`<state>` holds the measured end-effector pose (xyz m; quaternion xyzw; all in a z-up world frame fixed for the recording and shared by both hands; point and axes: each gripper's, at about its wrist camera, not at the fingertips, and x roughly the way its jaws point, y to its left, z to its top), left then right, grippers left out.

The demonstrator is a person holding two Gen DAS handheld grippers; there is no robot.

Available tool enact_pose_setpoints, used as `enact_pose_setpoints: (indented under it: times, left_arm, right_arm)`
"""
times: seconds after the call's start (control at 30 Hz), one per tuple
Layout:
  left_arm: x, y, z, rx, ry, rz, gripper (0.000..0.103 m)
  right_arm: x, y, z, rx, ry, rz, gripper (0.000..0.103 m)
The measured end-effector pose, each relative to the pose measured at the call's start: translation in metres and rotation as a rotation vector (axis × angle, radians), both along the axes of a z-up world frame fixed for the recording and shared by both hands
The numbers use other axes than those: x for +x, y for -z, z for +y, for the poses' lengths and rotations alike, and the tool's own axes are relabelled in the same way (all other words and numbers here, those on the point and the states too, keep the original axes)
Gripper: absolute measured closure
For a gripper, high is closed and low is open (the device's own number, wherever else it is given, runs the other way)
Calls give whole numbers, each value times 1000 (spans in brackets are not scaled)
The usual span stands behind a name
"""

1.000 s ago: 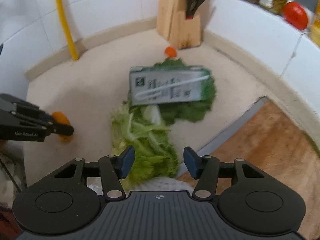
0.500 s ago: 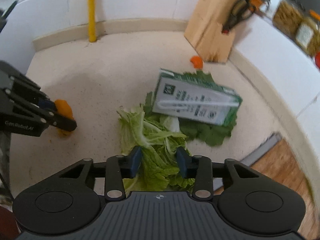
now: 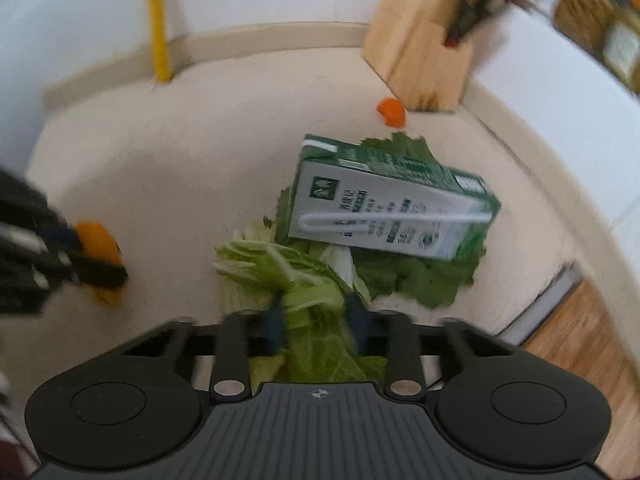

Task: Collect trash
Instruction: 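Lower right tool onto lettuce stalk and close while left tool holds carrot, then carry carrot in left tool while right tool carries lettuce to the bin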

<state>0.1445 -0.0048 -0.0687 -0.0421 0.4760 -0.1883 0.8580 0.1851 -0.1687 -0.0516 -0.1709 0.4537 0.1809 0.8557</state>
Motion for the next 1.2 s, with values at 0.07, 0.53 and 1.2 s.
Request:
enact_pose_setpoints:
  times: [0.07, 0.53, 1.2]
  left_arm:
    - [0, -3, -1, -8, -5, -8, 93]
    - [-6, -53, -7, -47, 13, -148, 93]
    - [-23, -78, 9, -29, -25, -224, 93]
  right_arm:
    - [-2, -8, -8, 40, 30, 6, 86]
    - [-32, -78, -44, 346, 135, -79, 90]
    - [-56, -94, -3, 358, 102, -131, 90]
